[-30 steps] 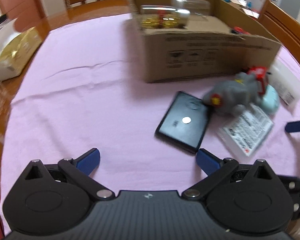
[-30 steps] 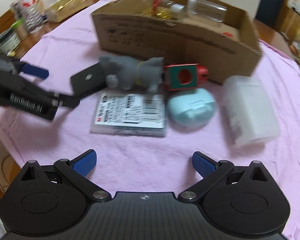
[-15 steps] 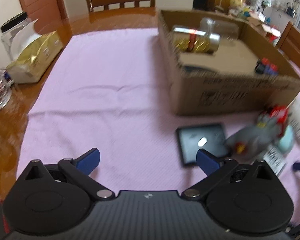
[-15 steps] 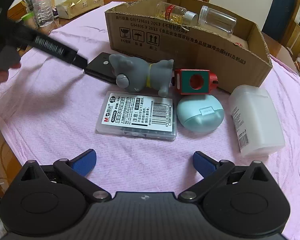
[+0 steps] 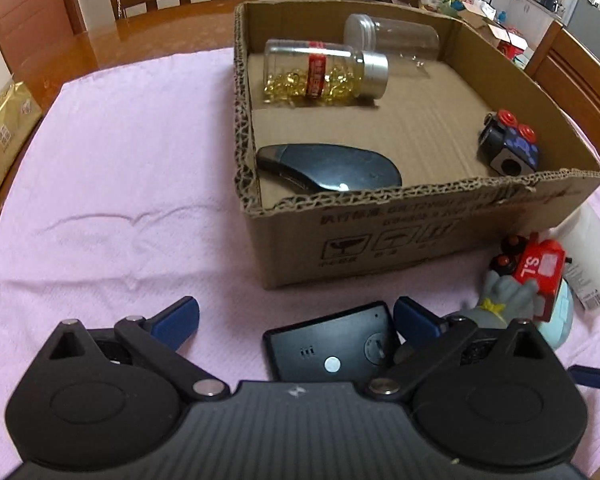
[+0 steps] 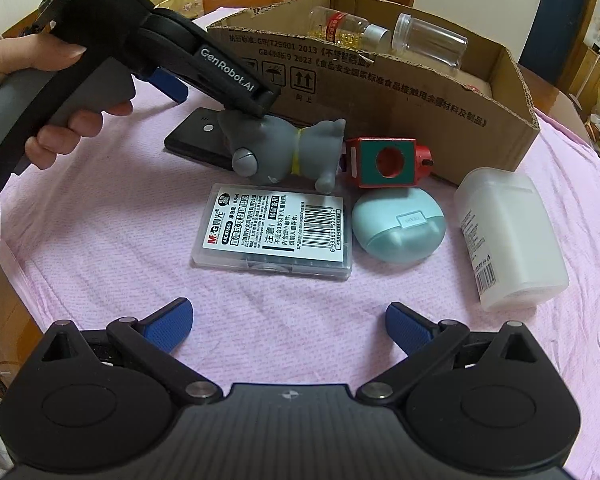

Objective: Organize rigid objects
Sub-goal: 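Reach the left tool to the black device while the right tool approaches the barcode card package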

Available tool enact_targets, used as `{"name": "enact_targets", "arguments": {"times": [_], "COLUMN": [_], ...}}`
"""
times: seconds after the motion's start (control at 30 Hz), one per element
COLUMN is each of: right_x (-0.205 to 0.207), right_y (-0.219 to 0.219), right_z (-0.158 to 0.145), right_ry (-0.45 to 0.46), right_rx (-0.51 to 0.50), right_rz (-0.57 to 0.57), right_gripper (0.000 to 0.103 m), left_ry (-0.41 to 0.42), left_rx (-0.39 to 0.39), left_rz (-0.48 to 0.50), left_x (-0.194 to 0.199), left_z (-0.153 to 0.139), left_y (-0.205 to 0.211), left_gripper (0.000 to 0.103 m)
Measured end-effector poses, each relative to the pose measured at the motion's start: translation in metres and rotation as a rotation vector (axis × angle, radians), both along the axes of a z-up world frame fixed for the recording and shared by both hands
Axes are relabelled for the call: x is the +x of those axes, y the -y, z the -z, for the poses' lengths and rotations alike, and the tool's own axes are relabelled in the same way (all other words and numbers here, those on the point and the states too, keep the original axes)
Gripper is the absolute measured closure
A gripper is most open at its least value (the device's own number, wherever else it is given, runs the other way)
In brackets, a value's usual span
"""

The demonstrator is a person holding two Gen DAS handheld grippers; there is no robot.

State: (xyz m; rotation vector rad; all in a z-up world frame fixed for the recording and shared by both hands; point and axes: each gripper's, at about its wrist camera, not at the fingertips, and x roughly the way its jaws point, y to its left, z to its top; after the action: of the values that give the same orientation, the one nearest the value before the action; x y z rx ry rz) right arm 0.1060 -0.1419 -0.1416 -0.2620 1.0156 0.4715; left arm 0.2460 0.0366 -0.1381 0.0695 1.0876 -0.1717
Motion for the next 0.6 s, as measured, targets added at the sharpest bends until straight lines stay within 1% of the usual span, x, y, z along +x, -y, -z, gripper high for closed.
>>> {"name": "enact_targets", "arguments": {"times": [0.3, 0.37, 0.43, 0.6], "right_x": [0.001, 0.001, 0.002, 0.004], "right_y": [0.001, 0.0, 0.0, -0.001], "right_z": [0.0, 0.0, 0.0, -0.001], "right_ry": [0.002, 0.0, -0.003, -0.004], "right_rx": [0.0, -0.002, -0.004, -0.004], "right_rz": [-0.012, -0.017, -0.021, -0.034], "right_gripper": [0.0, 0.0, 0.0, 0.0], "left_ry": [-0.013, -0.022, -0.037, -0.066], "left_rx": [-0.001, -0.001, -0.004, -0.024], "left_rz": [-0.051, -0.075, -0.099, -0.124], "left_x": [-0.02, -0.023, -0.026, -0.044], "left_z": [0.001, 0.0, -0.001, -0.004], "left_y": [-0.033, -0.037, -0.038, -0.035], "left_gripper": [0.0, 0.001, 0.001, 0.001]}}
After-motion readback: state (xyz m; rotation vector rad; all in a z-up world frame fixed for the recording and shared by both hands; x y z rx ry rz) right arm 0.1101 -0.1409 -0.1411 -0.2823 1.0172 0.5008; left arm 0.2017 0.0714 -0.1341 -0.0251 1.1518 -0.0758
